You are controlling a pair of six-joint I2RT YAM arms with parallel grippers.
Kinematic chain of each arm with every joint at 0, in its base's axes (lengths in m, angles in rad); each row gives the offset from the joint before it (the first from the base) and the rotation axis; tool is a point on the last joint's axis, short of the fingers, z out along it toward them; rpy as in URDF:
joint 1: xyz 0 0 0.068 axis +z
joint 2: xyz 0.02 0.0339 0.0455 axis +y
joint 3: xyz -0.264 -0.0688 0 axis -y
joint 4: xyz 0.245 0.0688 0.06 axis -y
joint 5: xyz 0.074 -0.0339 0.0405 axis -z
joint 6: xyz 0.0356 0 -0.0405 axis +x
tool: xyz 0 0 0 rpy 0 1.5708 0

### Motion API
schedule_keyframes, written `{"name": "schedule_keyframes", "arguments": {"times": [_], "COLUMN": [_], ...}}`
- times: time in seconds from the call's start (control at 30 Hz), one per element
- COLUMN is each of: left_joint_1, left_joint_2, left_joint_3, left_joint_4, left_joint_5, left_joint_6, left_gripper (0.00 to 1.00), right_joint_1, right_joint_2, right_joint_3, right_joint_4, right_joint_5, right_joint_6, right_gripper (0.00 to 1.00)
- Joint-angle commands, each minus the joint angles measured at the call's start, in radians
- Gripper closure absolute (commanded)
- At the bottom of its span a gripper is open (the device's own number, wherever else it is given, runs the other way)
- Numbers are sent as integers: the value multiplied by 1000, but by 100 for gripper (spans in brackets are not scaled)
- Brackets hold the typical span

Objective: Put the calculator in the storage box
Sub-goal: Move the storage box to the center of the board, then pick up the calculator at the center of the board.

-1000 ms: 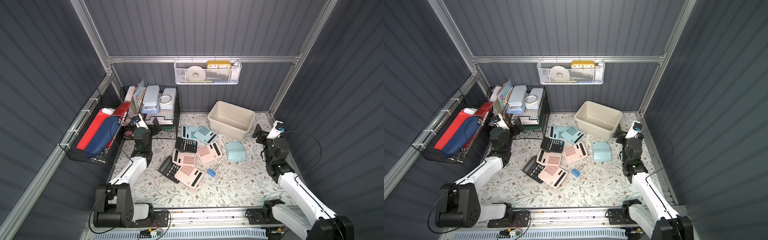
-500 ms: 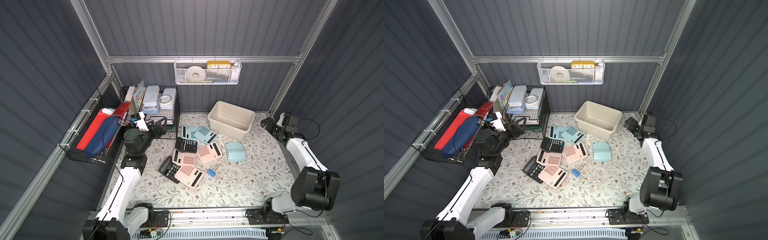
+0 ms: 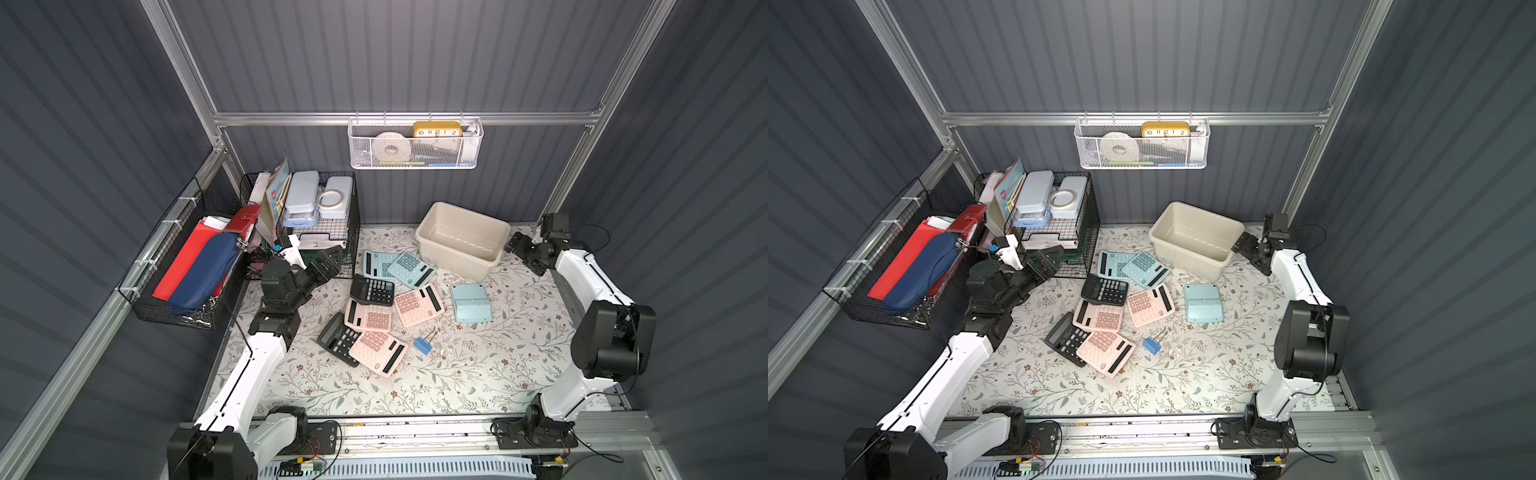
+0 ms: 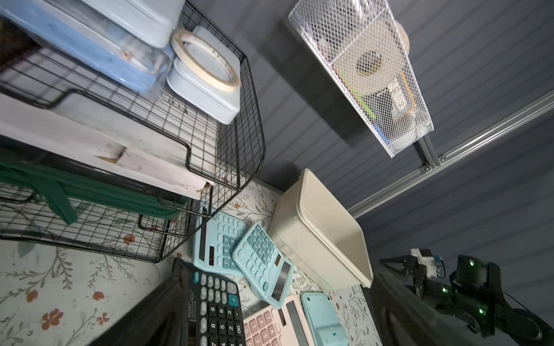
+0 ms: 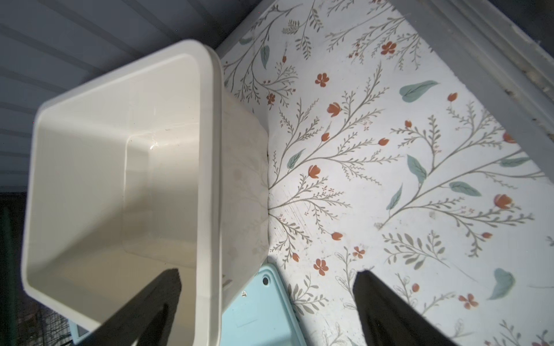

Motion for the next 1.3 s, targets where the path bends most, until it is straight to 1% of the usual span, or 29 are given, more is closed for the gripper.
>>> {"name": "schedule_keyframes", "arguments": {"times": [0.0, 0.17, 0.2, 0.23, 0.4, 0.7, 0.8, 0.9, 1.0, 1.07, 1.17, 1.23, 1.27], "left_joint_1": [-48, -99, -110, -118, -157, -191, -207, -215, -228, -234, -237, -237, -237], "left_joint_2": [36, 100, 111, 118, 148, 187, 210, 249, 276, 278, 258, 246, 240], "left_joint_3": [30, 44, 50, 55, 69, 86, 93, 104, 115, 116, 96, 93, 105], "left_joint_4": [-48, -54, -61, -64, -74, -76, -74, -75, -99, -123, -132, -151, -186], "left_joint_5": [-24, -26, -32, -38, -64, -77, -74, -33, -2, 5, 5, 1, -20], "left_joint_6": [-10, -29, -30, -31, -29, -33, -33, -41, -32, -18, -15, -3, 11], "left_gripper": [1, 1, 1, 1, 1, 1, 1, 1, 1, 1, 1, 1, 1], "right_joint_1": [52, 112, 115, 117, 109, 25, 18, 29, 51, 70, 116, 165, 197], "right_joint_2": [35, 91, 95, 97, 80, -12, -56, -120, -206, -263, -342, -385, -406], "right_joint_3": [65, 122, 124, 122, 89, 8, 3, -8, -47, -89, -166, -214, -243], "right_joint_4": [-78, -163, -178, -189, -243, -250, -242, -210, -167, -146, -101, -82, -73], "right_joint_5": [140, 290, 301, 312, 390, 393, 338, 257, 182, 106, -2, -34, -34], "right_joint_6": [-32, -35, -39, -39, -30, -34, -62, -100, -138, -157, -177, -192, -194], "right_gripper": [8, 20, 24, 25, 27, 26, 21, 16, 7, 2, 1, 2, 3]}}
